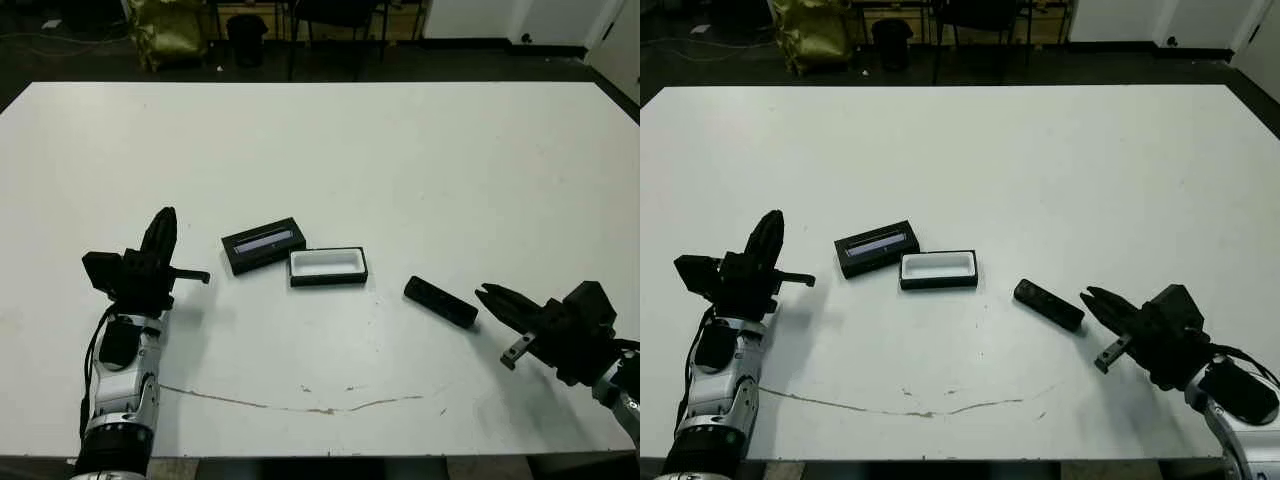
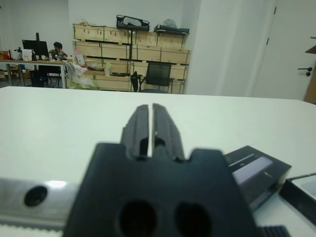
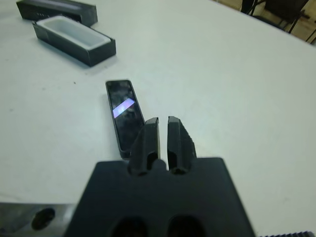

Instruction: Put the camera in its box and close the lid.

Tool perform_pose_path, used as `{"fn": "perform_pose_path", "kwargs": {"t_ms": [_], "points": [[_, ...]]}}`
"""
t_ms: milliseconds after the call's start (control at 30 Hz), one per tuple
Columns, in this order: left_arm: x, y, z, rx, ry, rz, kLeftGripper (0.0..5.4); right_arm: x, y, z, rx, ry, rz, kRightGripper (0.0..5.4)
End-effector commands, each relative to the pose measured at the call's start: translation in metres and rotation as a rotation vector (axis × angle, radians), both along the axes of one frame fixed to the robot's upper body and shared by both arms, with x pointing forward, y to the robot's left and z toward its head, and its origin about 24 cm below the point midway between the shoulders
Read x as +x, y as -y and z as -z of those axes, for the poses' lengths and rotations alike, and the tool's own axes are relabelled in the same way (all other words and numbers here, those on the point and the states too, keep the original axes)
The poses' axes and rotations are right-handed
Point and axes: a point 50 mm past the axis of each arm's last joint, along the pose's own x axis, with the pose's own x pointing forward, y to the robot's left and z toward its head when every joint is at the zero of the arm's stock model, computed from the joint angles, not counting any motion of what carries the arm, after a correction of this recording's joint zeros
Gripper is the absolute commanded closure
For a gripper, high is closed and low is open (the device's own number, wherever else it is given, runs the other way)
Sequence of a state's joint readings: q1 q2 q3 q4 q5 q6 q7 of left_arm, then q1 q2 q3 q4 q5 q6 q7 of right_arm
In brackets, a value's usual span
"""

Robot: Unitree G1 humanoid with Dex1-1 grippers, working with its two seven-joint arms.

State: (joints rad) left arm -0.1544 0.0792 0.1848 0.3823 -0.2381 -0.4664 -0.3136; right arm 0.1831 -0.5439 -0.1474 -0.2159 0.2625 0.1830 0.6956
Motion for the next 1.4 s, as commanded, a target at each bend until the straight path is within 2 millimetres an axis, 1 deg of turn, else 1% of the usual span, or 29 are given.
{"fn": "perform_pose_path", "kwargs": {"t_ms": [33,167,267,333,467,600,700,833,1000,1033,1300,1400], "points": [[-0.004,-0.003,0.009,-0.001,-0.042,-0.006,5.4,0.003,0.008,0.008,-0.033,-0.047,-0.004,5.39],[-0.004,-0.003,0.009,-0.006,-0.048,-0.009,5.4,0.006,0.014,0.014,-0.047,-0.08,-0.013,5.39],[-0.004,-0.003,0.009,-0.004,-0.044,-0.01,5.4,0.007,0.016,0.019,-0.045,-0.112,-0.02,5.06],[-0.004,-0.003,0.009,0.005,-0.039,-0.011,5.4,0.008,0.018,0.02,-0.046,-0.117,-0.025,4.65],[-0.004,-0.004,0.009,-0.004,-0.036,-0.008,5.4,0.008,0.017,0.012,-0.043,-0.112,-0.053,3.77],[-0.004,-0.004,0.01,0.002,-0.033,-0.006,5.4,0.008,0.019,0.013,-0.005,-0.095,-0.029,2.89],[-0.004,-0.003,0.01,0.002,-0.037,-0.004,5.4,0.008,0.02,0.017,0.035,-0.004,0.047,2.2],[-0.004,-0.003,0.01,0.001,-0.042,-0.007,5.4,0.007,0.018,0.017,0.078,0.056,0.17,1.32],[-0.005,-0.003,0.01,0.002,-0.035,-0.004,5.4,0.006,0.016,0.014,0.027,0.154,0.287,0.16],[-0.005,-0.003,0.01,0.002,-0.035,-0.006,5.4,0.006,0.015,0.013,0.018,0.164,0.303,0.02],[-0.005,-0.003,0.011,-0.003,-0.043,-0.007,5.4,0.003,0.011,0.01,0.003,0.214,0.342,0.02],[-0.005,-0.003,0.011,0.009,-0.042,-0.01,5.4,0.002,0.007,0.007,0.061,0.217,0.313,0.02]]}}
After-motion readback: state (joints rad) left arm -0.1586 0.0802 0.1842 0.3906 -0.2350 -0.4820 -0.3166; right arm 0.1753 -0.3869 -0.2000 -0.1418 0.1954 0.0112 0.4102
